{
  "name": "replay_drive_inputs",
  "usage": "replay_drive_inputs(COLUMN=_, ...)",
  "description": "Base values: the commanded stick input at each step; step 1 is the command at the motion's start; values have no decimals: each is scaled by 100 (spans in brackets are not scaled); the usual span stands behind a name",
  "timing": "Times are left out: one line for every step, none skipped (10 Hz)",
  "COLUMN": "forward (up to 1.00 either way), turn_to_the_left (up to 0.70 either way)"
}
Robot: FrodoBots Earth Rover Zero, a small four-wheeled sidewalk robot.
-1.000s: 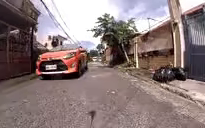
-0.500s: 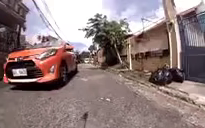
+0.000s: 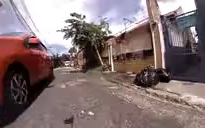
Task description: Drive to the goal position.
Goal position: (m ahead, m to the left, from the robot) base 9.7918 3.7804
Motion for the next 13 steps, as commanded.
replay_drive_inputs(forward=70, turn_to_the_left=0)
replay_drive_inputs(forward=70, turn_to_the_left=0)
replay_drive_inputs(forward=70, turn_to_the_left=9)
replay_drive_inputs(forward=70, turn_to_the_left=27)
replay_drive_inputs(forward=70, turn_to_the_left=27)
replay_drive_inputs(forward=70, turn_to_the_left=27)
replay_drive_inputs(forward=70, turn_to_the_left=27)
replay_drive_inputs(forward=70, turn_to_the_left=27)
replay_drive_inputs(forward=70, turn_to_the_left=27)
replay_drive_inputs(forward=70, turn_to_the_left=27)
replay_drive_inputs(forward=70, turn_to_the_left=25)
replay_drive_inputs(forward=70, turn_to_the_left=0)
replay_drive_inputs(forward=70, turn_to_the_left=0)
